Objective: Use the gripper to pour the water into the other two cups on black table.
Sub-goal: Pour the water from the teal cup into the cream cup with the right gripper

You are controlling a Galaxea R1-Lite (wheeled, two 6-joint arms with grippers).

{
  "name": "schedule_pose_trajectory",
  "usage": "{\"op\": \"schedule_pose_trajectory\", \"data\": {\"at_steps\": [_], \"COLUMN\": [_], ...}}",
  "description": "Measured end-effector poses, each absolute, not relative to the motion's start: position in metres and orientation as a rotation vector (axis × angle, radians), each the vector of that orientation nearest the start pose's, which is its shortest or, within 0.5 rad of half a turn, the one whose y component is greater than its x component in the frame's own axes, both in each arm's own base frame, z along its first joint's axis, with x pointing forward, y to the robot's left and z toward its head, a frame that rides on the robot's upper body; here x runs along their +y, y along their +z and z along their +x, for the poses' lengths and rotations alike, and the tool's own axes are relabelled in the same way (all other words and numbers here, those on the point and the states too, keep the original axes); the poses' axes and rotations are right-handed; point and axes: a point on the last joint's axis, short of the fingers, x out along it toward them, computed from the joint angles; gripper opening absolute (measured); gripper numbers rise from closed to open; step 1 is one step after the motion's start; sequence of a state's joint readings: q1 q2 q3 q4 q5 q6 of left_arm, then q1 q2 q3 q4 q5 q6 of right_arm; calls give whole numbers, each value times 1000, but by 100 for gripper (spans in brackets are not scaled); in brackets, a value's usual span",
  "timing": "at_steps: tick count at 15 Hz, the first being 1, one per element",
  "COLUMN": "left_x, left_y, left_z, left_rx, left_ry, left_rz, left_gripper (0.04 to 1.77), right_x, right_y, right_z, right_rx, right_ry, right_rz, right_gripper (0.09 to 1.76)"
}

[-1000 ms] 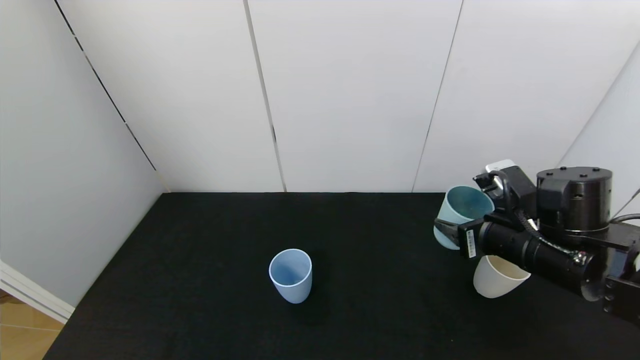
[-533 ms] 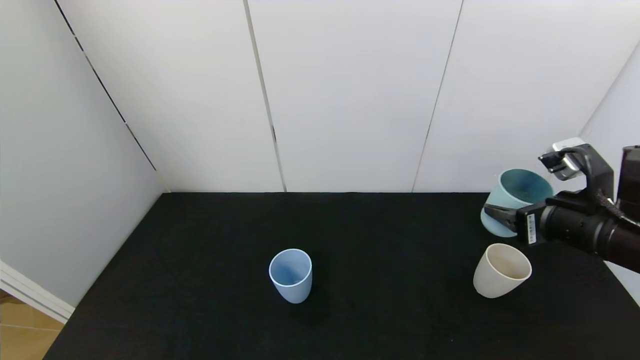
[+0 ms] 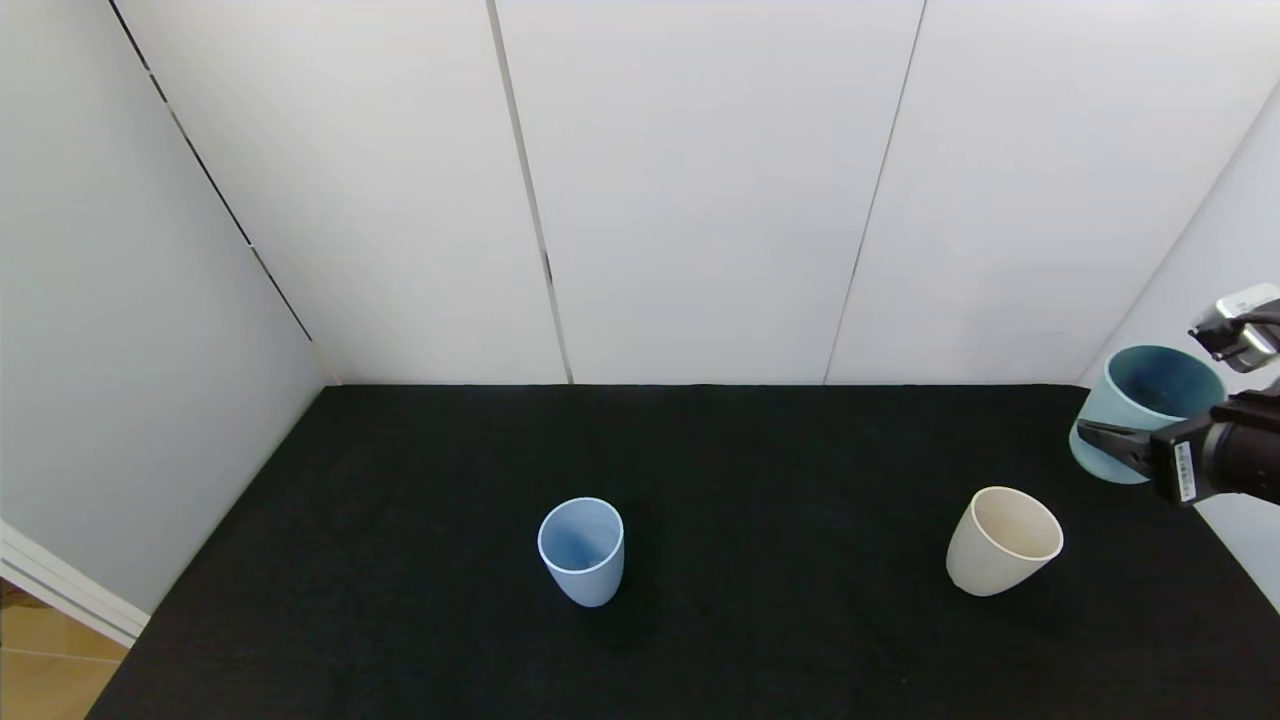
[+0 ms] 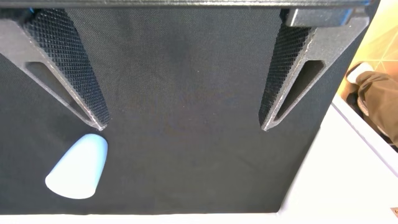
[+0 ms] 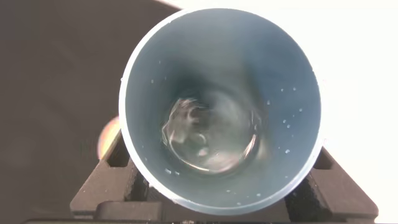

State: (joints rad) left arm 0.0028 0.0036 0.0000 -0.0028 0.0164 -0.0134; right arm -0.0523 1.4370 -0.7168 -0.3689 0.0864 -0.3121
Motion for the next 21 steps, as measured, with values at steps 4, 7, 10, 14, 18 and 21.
{"op": "schedule_pose_trajectory", "data": {"at_steps": [4, 7, 10, 14, 18, 21], "left_x": [0, 0, 0, 0, 0, 0], "left_y": [76, 76, 76, 76, 76, 76], "left_z": [-23, -23, -23, -23, -23, -23], "left_rx": [1, 1, 1, 1, 1, 1], "left_ry": [19, 19, 19, 19, 19, 19], "left_rz": [-13, -13, -13, -13, -13, -13], "left_gripper": [172, 172, 172, 172, 172, 172], "right_x": [-28, -32, -37, -41, -42, -41], "right_y": [192, 185, 178, 171, 168, 167], "right_z": [231, 230, 232, 236, 240, 245], "right_rx": [388, 418, 448, 482, 501, 508], "right_ry": [69, 73, 82, 101, 117, 134], "right_rz": [-412, -496, -600, -714, -844, -931], "right_gripper": [118, 118, 118, 118, 118, 118]}}
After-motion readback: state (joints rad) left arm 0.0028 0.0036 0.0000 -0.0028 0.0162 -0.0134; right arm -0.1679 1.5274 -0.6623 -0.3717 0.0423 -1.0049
